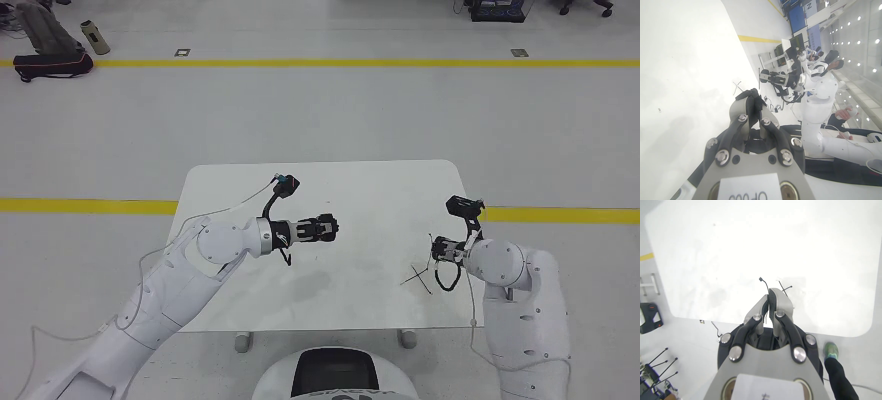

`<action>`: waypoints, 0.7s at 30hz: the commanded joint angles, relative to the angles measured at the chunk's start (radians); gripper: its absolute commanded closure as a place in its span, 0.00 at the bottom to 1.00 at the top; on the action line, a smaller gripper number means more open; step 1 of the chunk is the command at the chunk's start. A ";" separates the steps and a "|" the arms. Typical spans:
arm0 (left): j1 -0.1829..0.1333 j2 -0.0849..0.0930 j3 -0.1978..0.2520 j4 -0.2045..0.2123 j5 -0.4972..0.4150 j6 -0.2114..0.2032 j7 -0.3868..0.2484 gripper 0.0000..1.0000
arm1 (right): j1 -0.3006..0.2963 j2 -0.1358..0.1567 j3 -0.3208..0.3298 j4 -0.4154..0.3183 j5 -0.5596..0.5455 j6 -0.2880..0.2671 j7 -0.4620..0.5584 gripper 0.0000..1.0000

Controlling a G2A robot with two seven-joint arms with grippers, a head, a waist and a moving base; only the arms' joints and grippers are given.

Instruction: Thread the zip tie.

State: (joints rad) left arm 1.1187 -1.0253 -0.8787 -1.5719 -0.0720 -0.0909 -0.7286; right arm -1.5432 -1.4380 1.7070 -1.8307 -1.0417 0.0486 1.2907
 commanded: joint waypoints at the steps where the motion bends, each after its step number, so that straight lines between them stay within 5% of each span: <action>1: 0.000 0.000 0.000 0.000 0.000 0.000 0.000 1.00 | 0.000 0.000 0.002 -0.001 0.008 -0.004 -0.001 1.00; 7: 0.000 0.000 0.000 0.000 0.000 0.000 0.000 1.00 | 0.000 0.000 0.002 -0.001 0.008 -0.004 -0.001 1.00; 9: 0.000 0.000 0.000 0.000 0.000 0.000 0.000 1.00 | -0.015 0.001 -0.007 -0.009 0.015 -0.033 -0.092 1.00; 15: 0.000 0.000 0.000 0.000 0.000 0.000 0.000 1.00 | -0.054 0.007 0.047 -0.039 0.251 -0.170 -0.255 1.00; 21: 0.000 0.000 0.000 0.000 0.000 0.000 0.000 1.00 | -0.040 0.019 0.078 0.010 0.454 -0.268 -0.247 1.00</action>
State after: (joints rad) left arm 1.1187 -1.0253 -0.8787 -1.5719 -0.0720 -0.0909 -0.7286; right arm -1.5869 -1.4206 1.7823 -1.8305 -0.6291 -0.2063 1.0347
